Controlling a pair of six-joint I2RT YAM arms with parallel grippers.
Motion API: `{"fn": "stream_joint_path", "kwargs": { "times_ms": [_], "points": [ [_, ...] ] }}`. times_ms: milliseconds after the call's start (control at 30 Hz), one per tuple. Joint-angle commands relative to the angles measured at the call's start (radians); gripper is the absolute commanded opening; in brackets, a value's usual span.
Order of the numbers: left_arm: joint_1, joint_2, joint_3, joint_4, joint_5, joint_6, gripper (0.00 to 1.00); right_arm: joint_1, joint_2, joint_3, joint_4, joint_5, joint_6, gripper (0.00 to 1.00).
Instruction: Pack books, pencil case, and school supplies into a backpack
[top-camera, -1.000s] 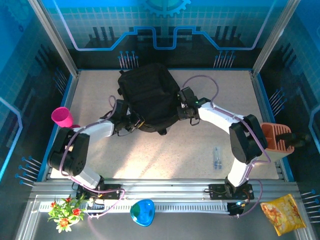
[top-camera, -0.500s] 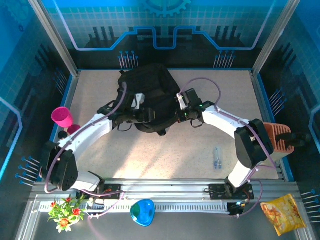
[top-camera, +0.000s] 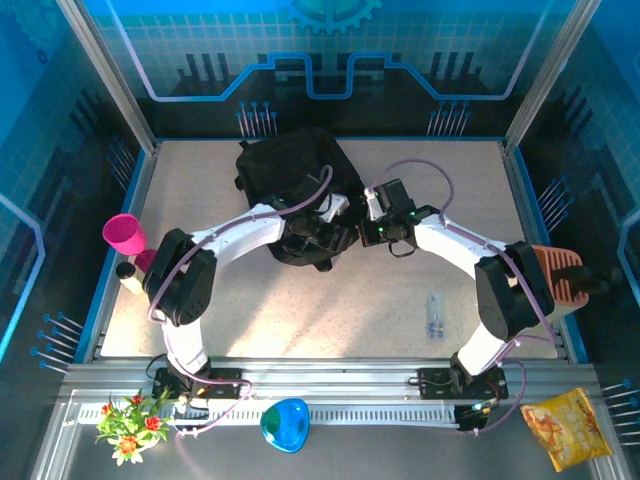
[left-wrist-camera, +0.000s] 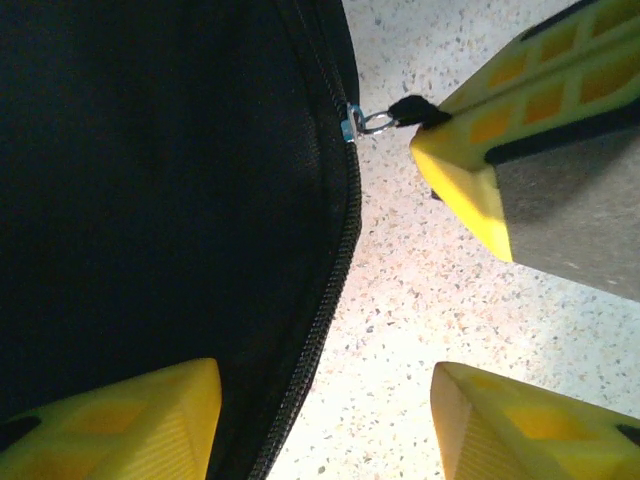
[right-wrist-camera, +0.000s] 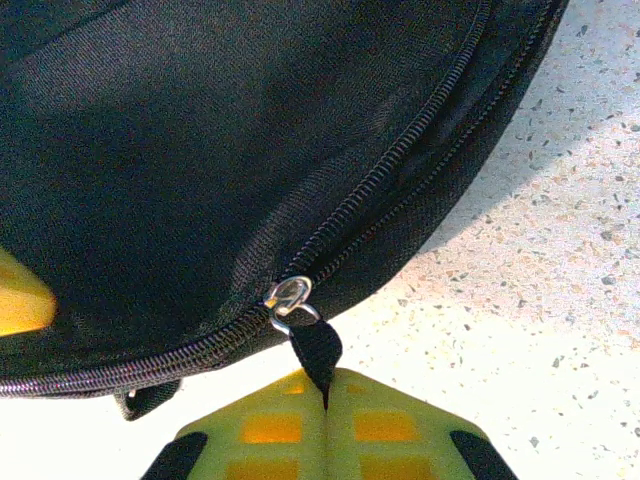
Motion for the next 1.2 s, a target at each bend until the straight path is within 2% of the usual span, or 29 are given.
{"fn": "stream_joint_path", "kwargs": {
  "times_ms": [0, 100, 200, 367, 433, 533, 633, 900, 1167],
  "points": [
    [-0.010, 0.040, 0.035, -0.076, -0.045, 0.080, 0.55, -0.025, -0.024, -0.017, 0.029, -0.039, 0.023, 0.00],
    [-0.014, 0.065, 0.033, -0.081, -0.057, 0.090, 0.52, -0.035, -0.010, -0.014, 0.032, -0.063, 0.033, 0.00],
    [-0.018, 0.085, 0.033, -0.090, -0.094, 0.093, 0.45, -0.044, 0.005, -0.004, 0.028, -0.063, 0.039, 0.00],
    [-0.019, 0.076, 0.018, -0.091, -0.149, 0.090, 0.27, -0.055, 0.028, 0.019, 0.016, -0.026, 0.033, 0.00],
    [-0.019, 0.060, 0.006, -0.096, -0.146, 0.091, 0.19, -0.061, 0.045, 0.043, 0.002, 0.010, 0.028, 0.00],
    [-0.021, 0.024, -0.034, -0.095, -0.120, 0.089, 0.13, -0.062, 0.076, 0.093, -0.028, 0.074, 0.019, 0.00],
    [-0.030, -0.015, -0.087, -0.095, -0.098, 0.084, 0.10, -0.062, 0.114, 0.154, -0.063, 0.153, 0.020, 0.00],
    [-0.055, -0.100, -0.218, -0.077, -0.088, 0.037, 0.09, -0.063, 0.213, 0.315, -0.155, 0.348, 0.042, 0.00],
    [-0.078, -0.179, -0.298, -0.088, -0.044, -0.003, 0.08, -0.065, 0.268, 0.431, -0.176, 0.345, 0.029, 0.00]
  ]
}}
